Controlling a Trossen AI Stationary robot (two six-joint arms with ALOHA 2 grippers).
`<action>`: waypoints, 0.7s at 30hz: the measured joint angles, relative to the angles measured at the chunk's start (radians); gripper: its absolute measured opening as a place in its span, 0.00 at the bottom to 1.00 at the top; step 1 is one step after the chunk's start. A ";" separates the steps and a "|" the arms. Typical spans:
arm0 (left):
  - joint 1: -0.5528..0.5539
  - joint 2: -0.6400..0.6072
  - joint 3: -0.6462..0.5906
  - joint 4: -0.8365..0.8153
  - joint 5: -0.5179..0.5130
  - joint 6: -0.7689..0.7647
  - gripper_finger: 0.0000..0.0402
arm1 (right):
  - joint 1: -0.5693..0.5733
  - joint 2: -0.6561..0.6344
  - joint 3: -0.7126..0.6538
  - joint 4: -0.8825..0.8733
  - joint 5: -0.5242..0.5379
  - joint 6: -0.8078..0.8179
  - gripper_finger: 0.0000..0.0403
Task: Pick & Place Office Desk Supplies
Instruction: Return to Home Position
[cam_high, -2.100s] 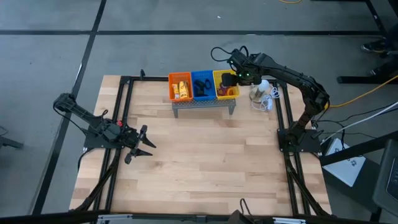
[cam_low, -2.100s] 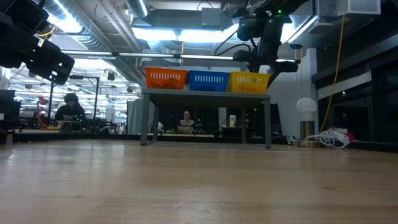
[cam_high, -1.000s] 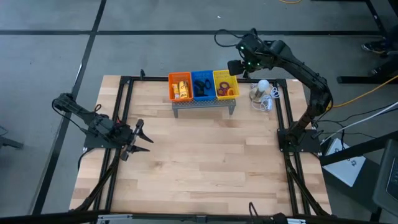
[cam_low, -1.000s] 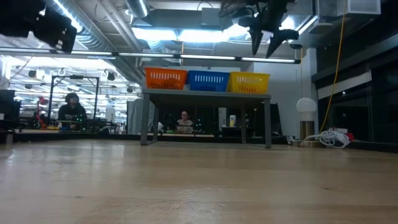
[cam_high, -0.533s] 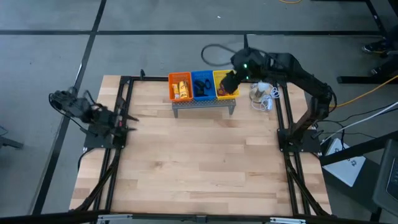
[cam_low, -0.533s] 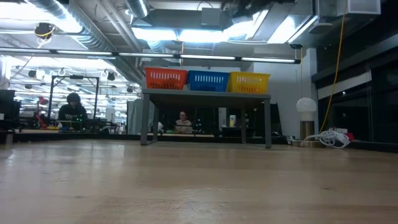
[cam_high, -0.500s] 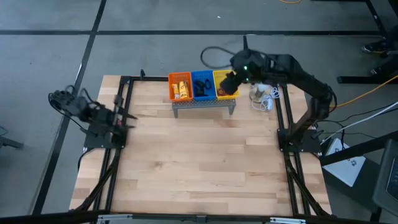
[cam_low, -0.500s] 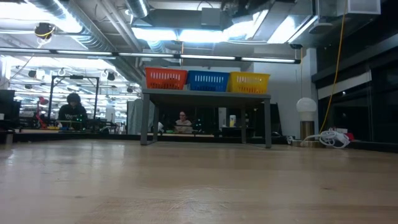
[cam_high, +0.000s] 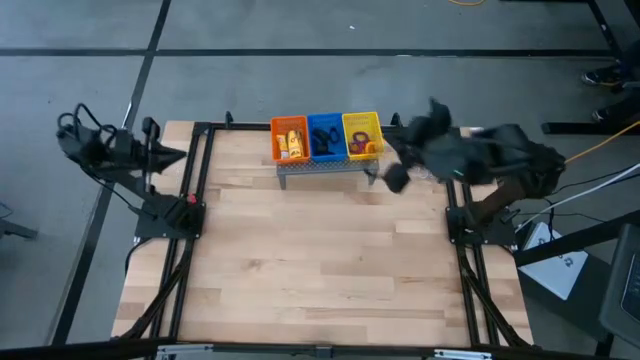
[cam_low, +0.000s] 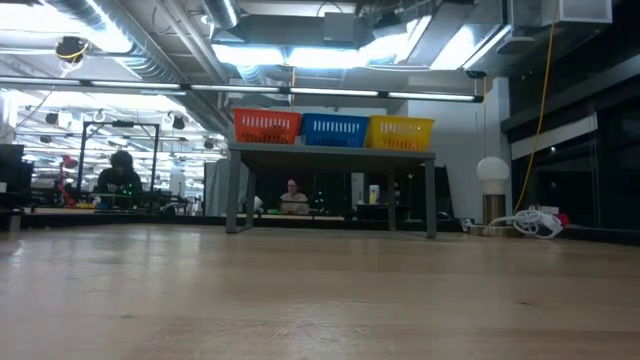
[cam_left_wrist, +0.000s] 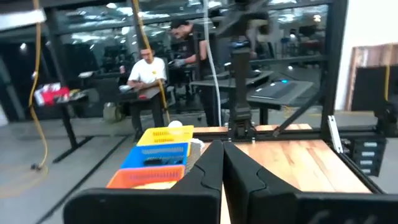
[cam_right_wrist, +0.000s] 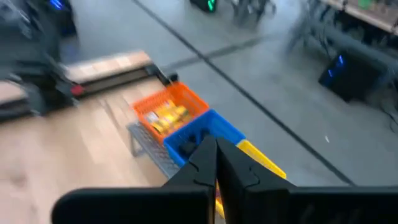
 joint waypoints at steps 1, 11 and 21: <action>0.000 -0.015 0.011 -0.026 -0.010 -0.022 0.01 | 0.040 -0.016 0.000 0.000 0.032 0.013 0.01; 0.141 -0.192 -0.102 -0.140 0.090 -0.120 0.00 | 0.458 -0.182 -0.386 0.125 0.307 0.069 0.01; 0.352 -0.194 -0.169 -0.017 0.311 -0.161 0.00 | 0.674 -0.583 -1.106 0.764 0.393 -0.019 0.01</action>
